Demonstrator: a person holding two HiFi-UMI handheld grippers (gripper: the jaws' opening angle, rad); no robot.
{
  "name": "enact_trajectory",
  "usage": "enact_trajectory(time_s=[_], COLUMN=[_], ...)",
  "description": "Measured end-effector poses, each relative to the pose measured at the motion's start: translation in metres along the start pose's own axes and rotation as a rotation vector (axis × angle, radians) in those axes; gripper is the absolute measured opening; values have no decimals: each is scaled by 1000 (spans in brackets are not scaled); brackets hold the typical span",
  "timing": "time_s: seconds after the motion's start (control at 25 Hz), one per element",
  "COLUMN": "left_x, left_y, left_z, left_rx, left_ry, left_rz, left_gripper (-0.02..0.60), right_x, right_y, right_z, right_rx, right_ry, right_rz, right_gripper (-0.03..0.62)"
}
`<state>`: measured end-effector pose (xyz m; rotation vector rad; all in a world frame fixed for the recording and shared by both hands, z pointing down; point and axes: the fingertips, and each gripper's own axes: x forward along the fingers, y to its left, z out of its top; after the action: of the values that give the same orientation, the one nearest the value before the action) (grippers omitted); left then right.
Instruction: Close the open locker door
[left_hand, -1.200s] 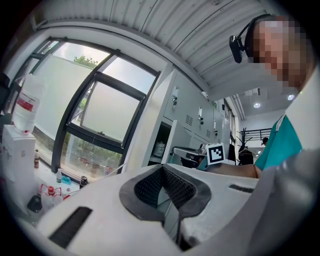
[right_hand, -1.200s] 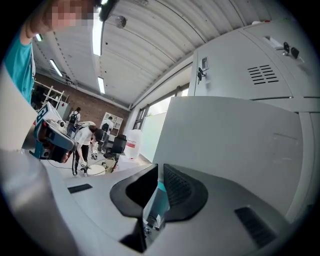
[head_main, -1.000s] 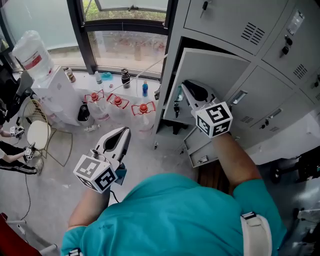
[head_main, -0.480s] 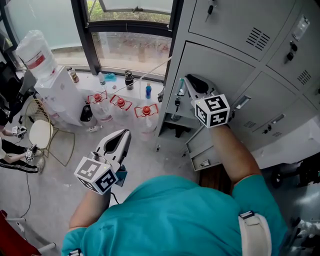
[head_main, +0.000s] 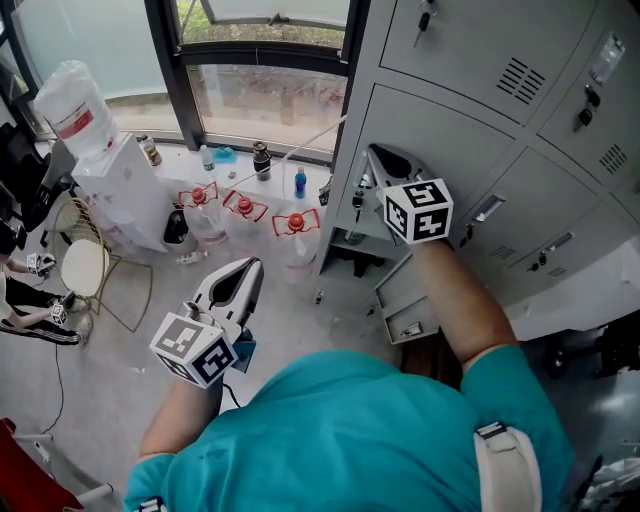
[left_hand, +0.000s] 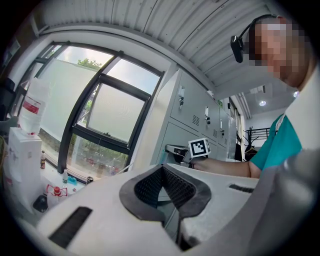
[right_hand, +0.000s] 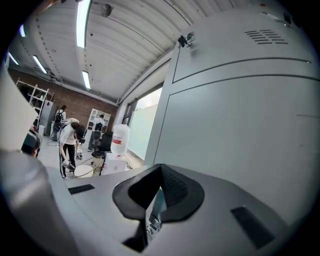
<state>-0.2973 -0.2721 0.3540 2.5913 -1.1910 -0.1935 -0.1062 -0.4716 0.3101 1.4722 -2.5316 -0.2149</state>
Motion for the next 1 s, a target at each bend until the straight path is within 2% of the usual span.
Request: enact_trajectory(time_s=[0.12,0.24,0.4,0.52,0.8,1.0], left_x=[0,3,12,24,59,85], left_y=[1,-1,-4,-6,-34,-56], left_z=[0,1,-2,-8,-37,-58], left_rx=[7,10,17,8,-10,-41], left_ry=[-2,-4,4,12,59,109], left_rz=[2,-8,-37,-64,-216,-263], left_gripper=[3,3,3,3,3,3], right_x=[-3,-24,-83,-131,-202,-225], right_y=[3,15,46,64,68,48], right_z=[-1,-5,-23,-48,-103,-115], right_rx=[15,59,137,199,285,271], right_ry=[-6,-34,-80,-81,-27,-21], right_rz=[30,98,228,280,238,197], right_gripper=[-2,-2,-2,-2,-2,-2])
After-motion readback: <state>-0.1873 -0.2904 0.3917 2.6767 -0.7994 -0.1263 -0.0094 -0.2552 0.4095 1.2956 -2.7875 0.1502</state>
